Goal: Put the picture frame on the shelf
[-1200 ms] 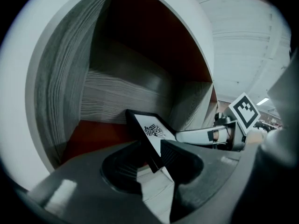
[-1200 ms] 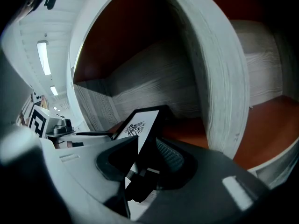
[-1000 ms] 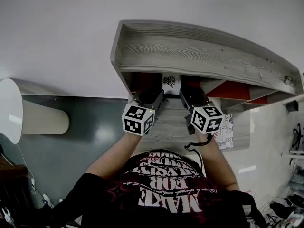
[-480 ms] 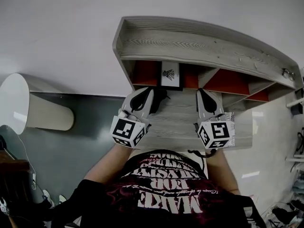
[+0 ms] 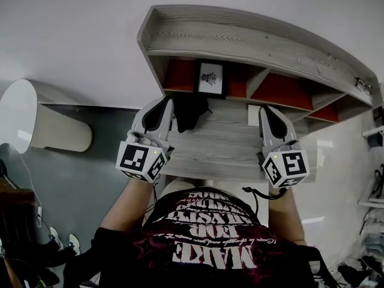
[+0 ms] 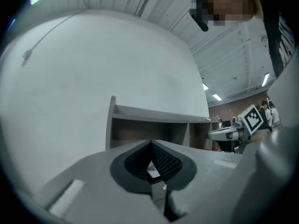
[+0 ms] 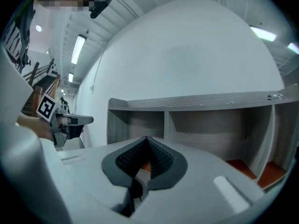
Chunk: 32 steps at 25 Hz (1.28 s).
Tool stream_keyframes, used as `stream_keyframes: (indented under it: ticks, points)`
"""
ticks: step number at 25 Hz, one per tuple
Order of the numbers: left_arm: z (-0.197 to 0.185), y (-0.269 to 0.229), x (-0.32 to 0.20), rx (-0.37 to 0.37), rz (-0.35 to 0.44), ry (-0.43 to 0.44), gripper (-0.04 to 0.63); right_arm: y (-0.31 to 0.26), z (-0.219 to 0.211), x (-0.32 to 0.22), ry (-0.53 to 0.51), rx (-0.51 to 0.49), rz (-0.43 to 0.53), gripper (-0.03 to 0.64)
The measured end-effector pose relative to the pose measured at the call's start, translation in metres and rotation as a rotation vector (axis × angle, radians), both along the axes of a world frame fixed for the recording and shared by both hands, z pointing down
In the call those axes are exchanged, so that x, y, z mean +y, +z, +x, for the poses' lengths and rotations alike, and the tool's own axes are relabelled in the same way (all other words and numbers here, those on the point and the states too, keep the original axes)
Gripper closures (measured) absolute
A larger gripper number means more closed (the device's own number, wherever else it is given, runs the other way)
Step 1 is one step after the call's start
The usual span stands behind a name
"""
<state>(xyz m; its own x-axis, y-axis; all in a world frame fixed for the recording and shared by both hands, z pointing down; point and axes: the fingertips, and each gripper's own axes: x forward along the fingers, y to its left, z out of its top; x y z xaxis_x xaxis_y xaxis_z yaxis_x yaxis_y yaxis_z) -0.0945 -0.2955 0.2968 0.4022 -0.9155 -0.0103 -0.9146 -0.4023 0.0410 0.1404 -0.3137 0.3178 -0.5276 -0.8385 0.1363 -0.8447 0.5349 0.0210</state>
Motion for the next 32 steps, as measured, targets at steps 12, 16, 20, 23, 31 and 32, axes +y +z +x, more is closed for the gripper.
stream_keyframes:
  ticks: [12, 16, 20, 23, 31, 32]
  points:
    - [0.004, -0.031, 0.025, -0.005, 0.041, -0.023, 0.594, -0.035, 0.015, 0.023, -0.058, -0.04, 0.053, 0.591]
    - [0.01, -0.031, 0.031, -0.002, 0.023, -0.015, 0.594, -0.037, 0.016, 0.031, -0.07, -0.044, 0.06, 0.591]
    - [0.008, -0.031, 0.036, 0.016, 0.016, -0.027, 0.594, -0.034, 0.012, 0.033, -0.082, -0.055, 0.047, 0.591]
    - [0.008, -0.037, 0.035, 0.007, 0.023, -0.032, 0.594, -0.033, 0.007, 0.03, -0.092, -0.058, 0.041, 0.591]
    - [-0.002, -0.025, 0.034, 0.013, -0.015, -0.031, 0.594, -0.022, -0.01, 0.025, -0.11, -0.07, 0.013, 0.591]
    - [-0.004, -0.024, 0.034, 0.012, -0.017, -0.032, 0.594, -0.022, -0.012, 0.024, -0.11, -0.069, 0.012, 0.591]
